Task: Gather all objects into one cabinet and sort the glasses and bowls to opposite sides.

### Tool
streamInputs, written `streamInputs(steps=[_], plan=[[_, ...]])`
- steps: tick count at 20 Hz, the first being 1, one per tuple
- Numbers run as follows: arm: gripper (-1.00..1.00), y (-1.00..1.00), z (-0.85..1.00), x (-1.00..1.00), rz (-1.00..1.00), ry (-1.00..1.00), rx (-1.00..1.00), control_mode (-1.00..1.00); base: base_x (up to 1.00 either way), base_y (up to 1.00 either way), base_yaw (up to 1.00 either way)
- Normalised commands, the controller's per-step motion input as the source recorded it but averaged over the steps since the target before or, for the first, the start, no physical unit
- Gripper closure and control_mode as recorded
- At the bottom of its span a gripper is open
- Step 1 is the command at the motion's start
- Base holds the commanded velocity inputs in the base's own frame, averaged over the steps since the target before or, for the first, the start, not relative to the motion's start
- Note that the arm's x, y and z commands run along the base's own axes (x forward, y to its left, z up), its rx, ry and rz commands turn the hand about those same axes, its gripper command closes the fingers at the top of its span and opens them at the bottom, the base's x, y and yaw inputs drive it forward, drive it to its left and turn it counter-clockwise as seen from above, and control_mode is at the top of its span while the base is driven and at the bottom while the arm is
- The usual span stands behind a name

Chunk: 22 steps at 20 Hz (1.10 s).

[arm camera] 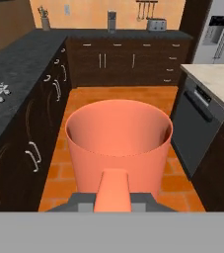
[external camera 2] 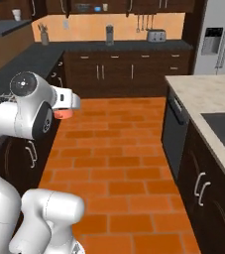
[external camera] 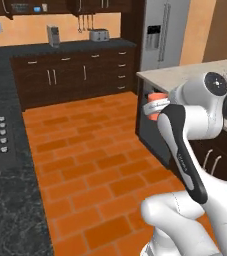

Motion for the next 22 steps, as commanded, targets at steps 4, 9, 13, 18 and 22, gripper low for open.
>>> streamInputs(steps=[4, 9, 13, 18, 22], plan=[[1.00, 0.00, 0.00, 0.00, 0.00, 0.00, 0.00, 1.00, 1.00, 0.46, 0.00], [1.00, 0.00, 0.00, 0.00, 0.00, 0.00, 0.00, 1.00, 1.00, 0.09, 0.00], [1.00, 0.00, 0.00, 0.00, 0.00, 0.00, 0.00, 1.00, 1.00, 0.00, 0.00], [1.00, 0.00, 0.00, 0.00, 0.00, 0.00, 0.00, 1.00, 1.00, 0.00, 0.00], [1.00, 0.00, 0.00, 0.00, 0.00, 0.00, 0.00, 1.00, 1.00, 0.00, 0.00]])
